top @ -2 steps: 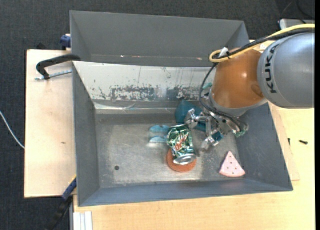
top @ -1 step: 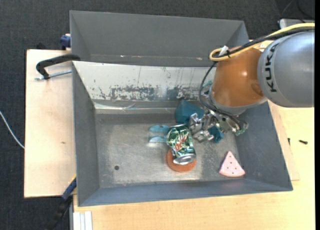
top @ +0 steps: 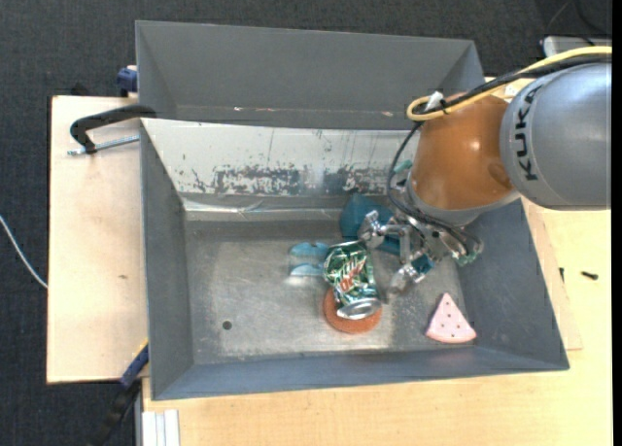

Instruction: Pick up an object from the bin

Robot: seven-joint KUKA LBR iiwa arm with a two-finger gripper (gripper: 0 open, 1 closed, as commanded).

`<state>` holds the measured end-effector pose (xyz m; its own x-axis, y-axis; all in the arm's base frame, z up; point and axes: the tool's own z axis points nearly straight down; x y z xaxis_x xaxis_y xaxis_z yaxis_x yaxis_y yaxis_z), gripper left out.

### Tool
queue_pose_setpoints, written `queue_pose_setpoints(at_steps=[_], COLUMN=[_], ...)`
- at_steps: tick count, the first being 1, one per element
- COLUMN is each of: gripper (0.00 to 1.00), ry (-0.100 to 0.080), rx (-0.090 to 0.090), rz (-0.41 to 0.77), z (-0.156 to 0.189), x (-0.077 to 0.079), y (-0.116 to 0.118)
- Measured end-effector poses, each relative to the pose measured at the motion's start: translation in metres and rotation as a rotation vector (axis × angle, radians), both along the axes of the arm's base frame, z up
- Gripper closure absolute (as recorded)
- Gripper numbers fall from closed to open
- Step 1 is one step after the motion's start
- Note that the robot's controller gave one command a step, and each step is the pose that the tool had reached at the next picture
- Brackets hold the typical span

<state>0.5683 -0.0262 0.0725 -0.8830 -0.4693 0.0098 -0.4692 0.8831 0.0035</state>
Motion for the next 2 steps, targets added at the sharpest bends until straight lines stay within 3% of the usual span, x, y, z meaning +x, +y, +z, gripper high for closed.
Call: queue_pose_setpoints(at_steps=[1, 2], gripper=[1.00, 0.00], ry=[-0.011, 0.000], rx=[0.001, 0.000], rz=[-0.001, 0.001], z=[0.0023, -0.0001], x=[0.0032, 0.0000], y=[0.0001, 0.0001])
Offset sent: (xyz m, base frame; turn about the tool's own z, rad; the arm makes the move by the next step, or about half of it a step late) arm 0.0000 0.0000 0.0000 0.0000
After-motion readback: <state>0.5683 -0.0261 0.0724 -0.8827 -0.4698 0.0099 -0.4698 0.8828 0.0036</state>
